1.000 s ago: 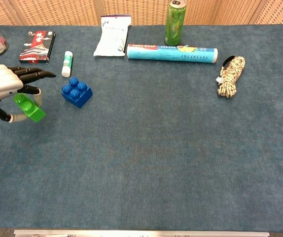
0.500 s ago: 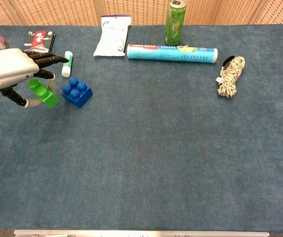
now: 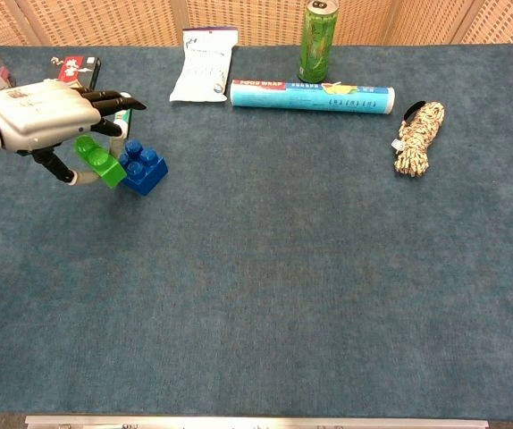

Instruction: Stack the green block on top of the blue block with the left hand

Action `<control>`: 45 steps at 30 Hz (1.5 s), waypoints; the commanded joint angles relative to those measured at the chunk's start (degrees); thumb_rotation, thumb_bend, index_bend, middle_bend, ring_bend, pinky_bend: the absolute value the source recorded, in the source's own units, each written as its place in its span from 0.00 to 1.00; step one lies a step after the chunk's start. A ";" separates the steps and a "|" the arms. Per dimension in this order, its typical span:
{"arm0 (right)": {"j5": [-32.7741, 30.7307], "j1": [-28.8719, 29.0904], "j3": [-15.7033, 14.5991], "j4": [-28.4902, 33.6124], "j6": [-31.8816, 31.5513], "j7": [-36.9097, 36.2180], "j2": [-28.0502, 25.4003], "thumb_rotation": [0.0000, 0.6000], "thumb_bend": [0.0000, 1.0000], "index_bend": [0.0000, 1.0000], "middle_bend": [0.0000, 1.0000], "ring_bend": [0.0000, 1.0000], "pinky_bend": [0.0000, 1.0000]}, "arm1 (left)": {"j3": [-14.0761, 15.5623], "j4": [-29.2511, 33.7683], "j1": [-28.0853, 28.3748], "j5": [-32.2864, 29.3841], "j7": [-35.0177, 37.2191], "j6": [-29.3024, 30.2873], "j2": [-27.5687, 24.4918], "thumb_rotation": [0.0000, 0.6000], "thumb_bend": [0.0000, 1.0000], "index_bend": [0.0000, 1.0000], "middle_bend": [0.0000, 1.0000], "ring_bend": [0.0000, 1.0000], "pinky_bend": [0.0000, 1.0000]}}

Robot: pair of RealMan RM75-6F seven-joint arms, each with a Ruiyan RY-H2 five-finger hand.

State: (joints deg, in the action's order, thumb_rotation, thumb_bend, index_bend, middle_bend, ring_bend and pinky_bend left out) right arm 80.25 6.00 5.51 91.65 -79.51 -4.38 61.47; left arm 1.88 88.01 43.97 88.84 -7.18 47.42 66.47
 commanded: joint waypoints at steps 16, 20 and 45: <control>0.27 0.05 -0.19 0.21 0.22 -0.57 -0.21 1.00 0.29 0.28 0.23 0.10 0.30 | -3.57 0.19 2.49 -13.03 -7.77 -6.25 2.82 1.00 0.31 0.57 0.00 0.02 0.15; 0.41 0.00 -0.20 0.28 0.08 -0.76 -0.34 1.00 0.29 0.28 0.23 0.10 0.30 | -3.82 -0.21 3.19 -14.87 -8.91 -7.28 3.65 1.00 0.31 0.57 0.00 0.02 0.15; 1.13 -0.21 -0.39 0.56 -0.53 -1.31 -0.67 1.00 0.29 0.28 0.23 0.10 0.30 | -2.88 -1.07 5.55 -23.81 -14.61 -8.74 7.23 1.00 0.31 0.57 0.00 0.03 0.15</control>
State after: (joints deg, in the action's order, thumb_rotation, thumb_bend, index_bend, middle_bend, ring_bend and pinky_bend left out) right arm 81.38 5.80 5.12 92.21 -80.04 -5.69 60.80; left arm -1.04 86.98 49.51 65.06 -21.83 38.67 73.66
